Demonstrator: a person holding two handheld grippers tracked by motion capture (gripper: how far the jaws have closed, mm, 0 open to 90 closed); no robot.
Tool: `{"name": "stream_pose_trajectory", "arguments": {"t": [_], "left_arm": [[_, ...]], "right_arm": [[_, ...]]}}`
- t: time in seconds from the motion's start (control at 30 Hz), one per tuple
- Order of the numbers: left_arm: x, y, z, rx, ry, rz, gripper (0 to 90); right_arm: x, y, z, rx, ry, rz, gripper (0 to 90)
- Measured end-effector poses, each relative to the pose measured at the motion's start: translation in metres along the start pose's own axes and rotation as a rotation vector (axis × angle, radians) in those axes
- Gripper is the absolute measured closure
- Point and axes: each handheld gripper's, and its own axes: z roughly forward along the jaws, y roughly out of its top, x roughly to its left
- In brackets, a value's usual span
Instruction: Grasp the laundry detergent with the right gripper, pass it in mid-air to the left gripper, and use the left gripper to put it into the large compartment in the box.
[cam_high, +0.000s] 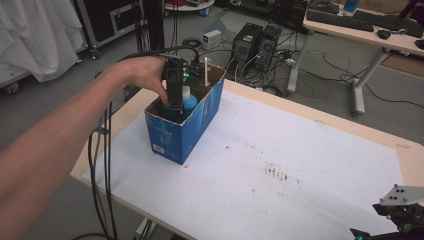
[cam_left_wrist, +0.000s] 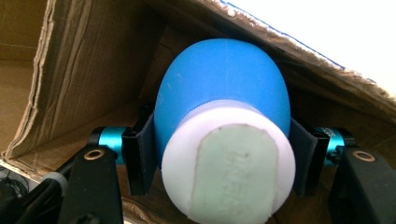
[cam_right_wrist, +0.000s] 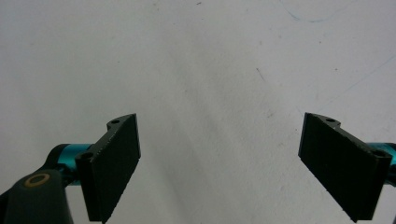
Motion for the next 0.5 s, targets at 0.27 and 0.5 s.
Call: {"name": "stream_pose_trajectory", "arguments": {"t": [0.27, 0.5], "left_arm": [[0.0001, 0.0021, 0.0009, 0.002, 0.002, -0.002, 37.6], [0.0007, 0.0035, 0.0013, 0.013, 0.007, -0.005, 34.0]], "right_arm": [[0.0009, 0.0003, 0.0002, 0.0, 0.001, 0.001, 12.3], [0.0017, 0.0006, 0.0018, 0.001, 0.004, -0.001, 12.3]]}}
